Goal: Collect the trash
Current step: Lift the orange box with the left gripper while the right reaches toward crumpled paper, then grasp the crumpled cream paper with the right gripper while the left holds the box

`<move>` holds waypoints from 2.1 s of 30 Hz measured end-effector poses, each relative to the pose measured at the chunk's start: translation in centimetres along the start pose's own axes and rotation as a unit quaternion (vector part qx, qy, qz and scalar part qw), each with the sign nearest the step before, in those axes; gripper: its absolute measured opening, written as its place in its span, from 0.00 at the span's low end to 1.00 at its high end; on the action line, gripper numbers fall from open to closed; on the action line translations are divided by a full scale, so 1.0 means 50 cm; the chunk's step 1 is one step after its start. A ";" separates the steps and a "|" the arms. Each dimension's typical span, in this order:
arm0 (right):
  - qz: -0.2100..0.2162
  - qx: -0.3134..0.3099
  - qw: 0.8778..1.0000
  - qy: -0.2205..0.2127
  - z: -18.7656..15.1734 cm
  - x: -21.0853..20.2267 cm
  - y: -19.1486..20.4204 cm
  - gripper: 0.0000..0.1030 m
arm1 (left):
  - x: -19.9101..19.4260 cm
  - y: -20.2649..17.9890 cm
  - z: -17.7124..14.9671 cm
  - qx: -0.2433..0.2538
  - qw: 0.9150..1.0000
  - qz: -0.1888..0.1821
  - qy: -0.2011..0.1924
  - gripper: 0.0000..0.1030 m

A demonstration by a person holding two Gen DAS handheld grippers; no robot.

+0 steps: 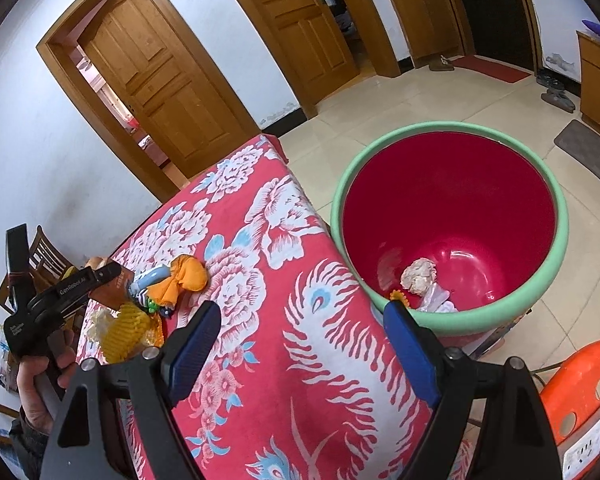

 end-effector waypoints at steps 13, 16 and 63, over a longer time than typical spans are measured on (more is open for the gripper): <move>0.038 -0.046 0.998 0.009 -0.015 0.003 0.100 0.83 | -0.157 0.084 -0.007 -0.025 0.998 -0.006 -0.061 0.45; 0.049 -0.059 0.997 0.016 -0.020 0.011 0.130 0.83 | -0.174 0.112 -0.025 -0.033 0.998 -0.006 -0.059 0.45; 0.099 -0.264 0.941 0.186 -0.140 0.383 0.482 0.58 | -0.083 0.412 -0.225 -0.148 0.982 0.108 0.037 0.45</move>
Point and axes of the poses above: each gripper's, at about its wrist camera, not at the fingertips, and x roughly the way its jaws point, y to its left, z to its top, the point moved 1 cm from there along x, roughly the way its jaws point, and after that the axes turned 13 degrees about z, right-handed, at the moved point
